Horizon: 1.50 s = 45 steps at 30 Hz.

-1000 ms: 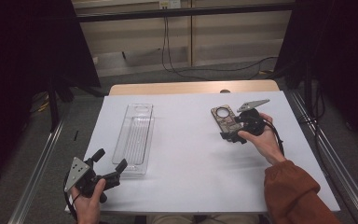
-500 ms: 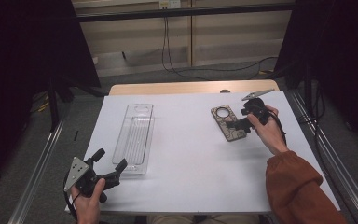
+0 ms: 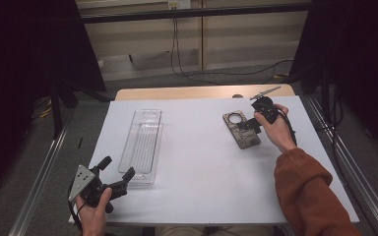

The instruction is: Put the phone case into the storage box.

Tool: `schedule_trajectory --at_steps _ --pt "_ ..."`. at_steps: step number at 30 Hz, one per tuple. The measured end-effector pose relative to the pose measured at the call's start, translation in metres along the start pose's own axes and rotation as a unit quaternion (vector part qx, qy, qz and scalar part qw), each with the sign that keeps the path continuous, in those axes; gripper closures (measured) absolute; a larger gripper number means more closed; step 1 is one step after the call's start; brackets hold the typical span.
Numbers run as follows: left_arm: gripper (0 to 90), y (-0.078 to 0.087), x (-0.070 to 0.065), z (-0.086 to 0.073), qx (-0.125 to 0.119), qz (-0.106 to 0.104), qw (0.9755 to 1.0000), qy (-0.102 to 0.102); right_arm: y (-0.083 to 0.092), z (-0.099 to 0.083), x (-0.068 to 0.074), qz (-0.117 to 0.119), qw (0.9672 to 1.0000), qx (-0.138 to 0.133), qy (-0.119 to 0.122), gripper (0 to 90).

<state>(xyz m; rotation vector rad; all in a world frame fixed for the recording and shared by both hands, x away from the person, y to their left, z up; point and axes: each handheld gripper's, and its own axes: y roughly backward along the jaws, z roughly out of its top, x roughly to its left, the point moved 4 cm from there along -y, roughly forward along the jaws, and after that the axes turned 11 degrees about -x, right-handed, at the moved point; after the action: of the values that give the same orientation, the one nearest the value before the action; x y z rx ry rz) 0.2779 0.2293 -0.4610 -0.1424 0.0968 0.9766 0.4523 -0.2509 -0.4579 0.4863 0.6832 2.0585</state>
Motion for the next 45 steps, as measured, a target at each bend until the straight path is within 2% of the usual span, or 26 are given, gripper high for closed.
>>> schedule_trajectory --at_steps 3,5,17,19,22,25,27,29,33,35,37,38,40,43,45 --pt "3.5 0.001 0.0 0.0 0.002 0.0 1.0 -0.001 -0.009 -0.001 0.002 0.008 0.9994 0.033 -0.009 4.2" --pt "3.5 0.001 0.001 0.0 0.0 0.001 1.0 0.001 -0.015 -0.001 0.002 0.013 0.9992 0.039 -0.001 4.6" --pt "3.5 0.0 0.001 0.0 0.0 0.002 1.0 0.001 -0.039 -0.011 0.004 -0.002 0.9945 0.104 -0.009 6.2" --pt "3.5 0.001 0.001 0.0 -0.001 -0.001 1.0 0.002 -0.043 -0.011 0.004 -0.003 0.995 0.099 -0.009 5.8" --pt "3.5 0.001 0.001 0.0 -0.002 0.001 1.0 0.002 -0.045 -0.011 0.005 -0.008 0.9939 0.109 -0.013 5.2" --pt "3.5 0.001 0.001 0.0 -0.001 -0.001 1.0 0.001 -0.048 -0.011 0.005 -0.013 0.9923 0.123 -0.007 3.8" --pt "3.5 0.001 0.001 0.0 -0.001 -0.001 1.0 0.002 -0.05 -0.012 0.004 -0.017 0.9927 0.119 -0.007 3.6" --pt "3.4 0.001 0.002 0.0 -0.001 -0.001 1.0 0.001 -0.051 -0.014 0.003 -0.024 0.991 0.132 -0.004 4.2" --pt "3.5 0.002 0.002 0.0 -0.003 0.0 1.0 0.006 -0.054 -0.017 0.001 -0.029 0.9901 0.137 -0.006 2.6" --pt "3.5 0.002 0.002 0.0 -0.002 0.002 1.0 0.0 -0.058 -0.017 0.001 -0.031 0.9909 0.131 -0.008 1.9" --pt "3.5 0.002 0.002 0.0 -0.001 0.001 1.0 0.0 -0.06 -0.019 0.002 -0.036 0.9892 0.142 -0.008 0.0" --pt "3.5 0.002 0.002 0.0 -0.001 0.0 1.0 0.0 -0.062 -0.019 0.002 -0.033 0.9901 0.136 -0.003 0.0" --pt "3.5 0.002 0.003 0.0 -0.001 0.0 1.0 0.001 -0.062 -0.019 0.004 -0.046 0.9881 0.147 0.001 0.0" --pt "3.5 0.002 0.002 0.0 -0.002 -0.001 1.0 0.002 -0.064 -0.02 0.004 -0.045 0.9891 0.14 0.001 0.0" --pt "3.5 0.002 0.002 0.0 -0.002 0.0 1.0 0.0 -0.063 -0.019 0.005 -0.048 0.9881 0.146 0.0 0.0"
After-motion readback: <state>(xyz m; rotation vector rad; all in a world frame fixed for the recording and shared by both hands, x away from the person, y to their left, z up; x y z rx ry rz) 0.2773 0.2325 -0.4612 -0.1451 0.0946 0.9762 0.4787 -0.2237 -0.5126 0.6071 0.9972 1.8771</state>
